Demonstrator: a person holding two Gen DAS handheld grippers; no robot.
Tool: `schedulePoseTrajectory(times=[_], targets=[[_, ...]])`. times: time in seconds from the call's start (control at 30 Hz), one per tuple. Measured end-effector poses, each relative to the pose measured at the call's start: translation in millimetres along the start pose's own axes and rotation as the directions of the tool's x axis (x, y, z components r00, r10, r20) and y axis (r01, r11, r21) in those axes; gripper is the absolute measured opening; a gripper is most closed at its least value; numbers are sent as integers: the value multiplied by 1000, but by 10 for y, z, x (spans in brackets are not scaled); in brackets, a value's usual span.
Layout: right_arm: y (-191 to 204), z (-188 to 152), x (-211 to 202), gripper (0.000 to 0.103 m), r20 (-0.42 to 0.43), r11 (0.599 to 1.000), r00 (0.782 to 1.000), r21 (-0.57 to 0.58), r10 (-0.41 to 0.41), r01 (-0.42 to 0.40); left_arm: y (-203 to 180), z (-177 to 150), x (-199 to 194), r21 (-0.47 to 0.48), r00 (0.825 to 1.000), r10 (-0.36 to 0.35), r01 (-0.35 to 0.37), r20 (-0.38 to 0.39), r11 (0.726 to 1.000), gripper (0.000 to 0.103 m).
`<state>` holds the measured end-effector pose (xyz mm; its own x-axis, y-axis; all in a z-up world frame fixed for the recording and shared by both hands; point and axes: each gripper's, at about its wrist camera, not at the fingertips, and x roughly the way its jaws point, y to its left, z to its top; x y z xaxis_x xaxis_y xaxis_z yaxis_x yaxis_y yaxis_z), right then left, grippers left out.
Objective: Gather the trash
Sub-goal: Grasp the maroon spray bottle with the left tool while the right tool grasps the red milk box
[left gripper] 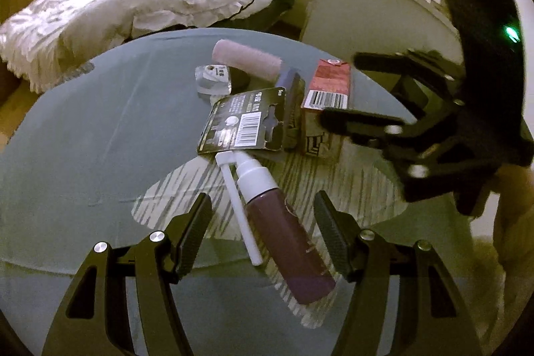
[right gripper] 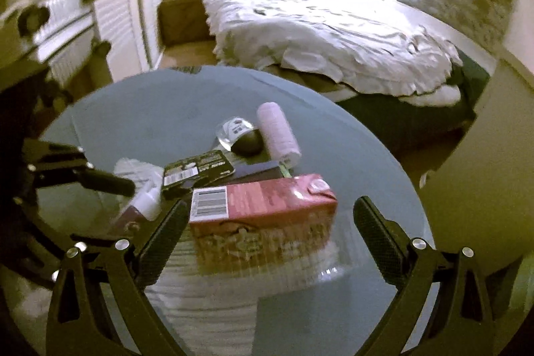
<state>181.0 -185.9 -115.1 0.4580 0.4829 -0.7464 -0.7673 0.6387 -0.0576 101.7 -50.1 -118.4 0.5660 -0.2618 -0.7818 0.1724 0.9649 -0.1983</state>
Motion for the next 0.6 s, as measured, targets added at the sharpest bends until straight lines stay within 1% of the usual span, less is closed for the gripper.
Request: schedulePoseTrajectory(times=[0.07, 0.13, 0.17, 0.2, 0.23, 0.3, 0.33, 0.4, 0.5, 0.53, 0.57, 0.6], targets=[[42, 8, 52, 98, 10, 999, 1000, -24, -23, 23, -13, -13, 0, 28, 1000, 15, -15, 8, 999, 59], [75, 37, 97, 98, 13, 999, 1000, -44, -28, 29, 17, -21, -13, 44, 1000, 24, -25, 16, 999, 45], [79, 47, 116, 94, 12, 999, 999, -40, -31, 31, 49, -23, -20, 45, 1000, 24, -25, 18, 999, 42], [76, 53, 117, 85, 17, 999, 1000, -35, -26, 27, 62, -21, -21, 44, 1000, 16, -16, 18, 999, 40], [69, 64, 117, 81, 18, 1000, 1000, -21, -14, 15, 89, -19, -28, 46, 1000, 4, -5, 17, 999, 38], [50, 89, 82, 59, 29, 1000, 1000, 9, -6, 5, 114, -19, -39, 51, 1000, -7, 7, 17, 999, 36], [37, 112, 45, 55, 35, 1000, 999, 31, 0, -1, 135, -23, -43, 48, 1000, -19, 18, 20, 999, 35], [16, 147, -46, 39, 50, 998, 999, 65, 6, -10, 183, -26, -55, 33, 999, -39, 38, 19, 999, 34], [20, 163, -136, 38, 62, 994, 998, 98, 34, -40, 230, -43, -84, 11, 999, -51, 51, 18, 999, 33], [17, 155, -142, 38, 53, 994, 998, 103, 41, -47, 231, -55, -94, 11, 999, -49, 49, 18, 999, 33], [14, 146, -135, 49, 39, 993, 998, 106, 39, -43, 231, -68, -109, 12, 999, -44, 43, 18, 999, 33], [8, 127, -114, 71, 18, 993, 999, 109, 39, -41, 238, -74, -121, 10, 999, -42, 42, 19, 999, 33]])
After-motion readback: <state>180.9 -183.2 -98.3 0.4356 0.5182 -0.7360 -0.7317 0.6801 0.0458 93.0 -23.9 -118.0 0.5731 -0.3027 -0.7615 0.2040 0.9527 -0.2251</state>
